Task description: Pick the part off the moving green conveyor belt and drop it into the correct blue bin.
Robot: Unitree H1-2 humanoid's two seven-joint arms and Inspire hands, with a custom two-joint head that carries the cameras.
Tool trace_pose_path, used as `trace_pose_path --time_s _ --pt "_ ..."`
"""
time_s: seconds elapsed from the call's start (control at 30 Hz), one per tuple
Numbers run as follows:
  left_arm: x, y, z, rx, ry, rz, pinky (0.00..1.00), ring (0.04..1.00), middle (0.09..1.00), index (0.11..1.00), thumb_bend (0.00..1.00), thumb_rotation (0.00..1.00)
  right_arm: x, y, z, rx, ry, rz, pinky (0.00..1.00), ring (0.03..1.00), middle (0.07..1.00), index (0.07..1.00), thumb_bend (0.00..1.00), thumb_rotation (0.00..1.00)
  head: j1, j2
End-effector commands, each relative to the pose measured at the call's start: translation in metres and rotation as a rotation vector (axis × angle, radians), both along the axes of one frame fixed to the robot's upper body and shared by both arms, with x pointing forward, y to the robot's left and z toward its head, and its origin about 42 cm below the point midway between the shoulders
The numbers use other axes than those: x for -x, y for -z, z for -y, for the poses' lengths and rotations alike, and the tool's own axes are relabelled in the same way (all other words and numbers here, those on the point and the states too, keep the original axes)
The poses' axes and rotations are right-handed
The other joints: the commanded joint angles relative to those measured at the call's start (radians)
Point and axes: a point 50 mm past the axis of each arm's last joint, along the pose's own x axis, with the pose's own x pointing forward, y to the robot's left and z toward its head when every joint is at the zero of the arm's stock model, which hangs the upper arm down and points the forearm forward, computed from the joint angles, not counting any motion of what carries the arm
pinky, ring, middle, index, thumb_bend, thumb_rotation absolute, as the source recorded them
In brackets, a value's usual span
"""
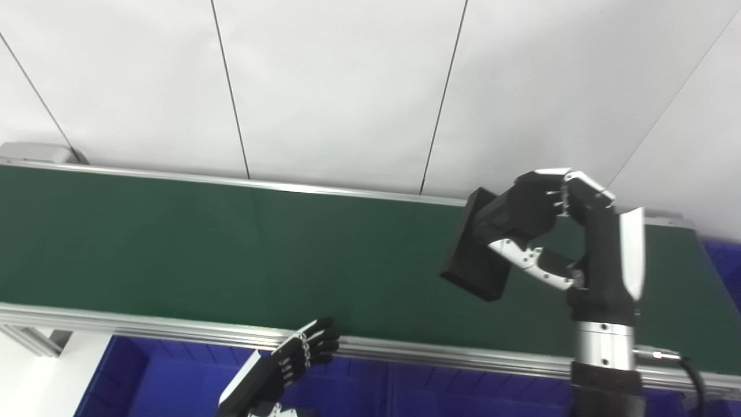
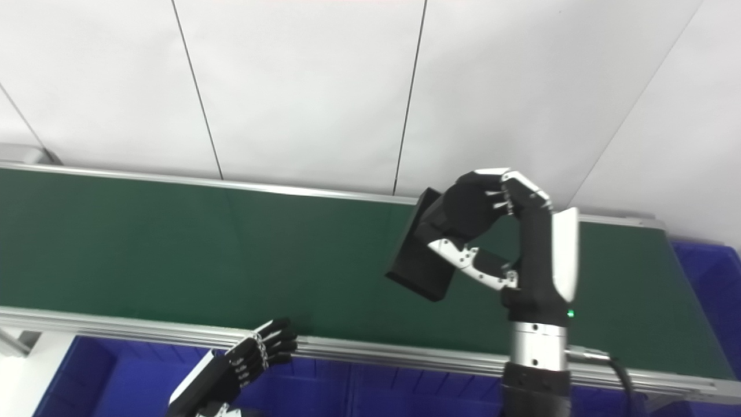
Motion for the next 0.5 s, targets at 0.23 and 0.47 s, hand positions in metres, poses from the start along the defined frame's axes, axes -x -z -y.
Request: trace_pose_path --time_s 0.23,0.47 --pt "-0.007 -0.014 -0.014 -0.001 0.005 0.067 0.82 0.853 0.871 0.906 0.92 0.49 0.033 -0.012 0.011 -0.025 0.062 0.038 0.31 0.45 0.533 0.515 0.49 0.0 -0.069 0.034" --pt "-0.009 -0.019 -0.027 0.026 -0.009 0.057 0.82 0.848 0.861 0.899 0.94 0.48 0.054 -0.004 0.015 -0.06 0.123 -0.008 0.3 0.449 0.537 0.522 0.49 0.0 -0.153 0.087"
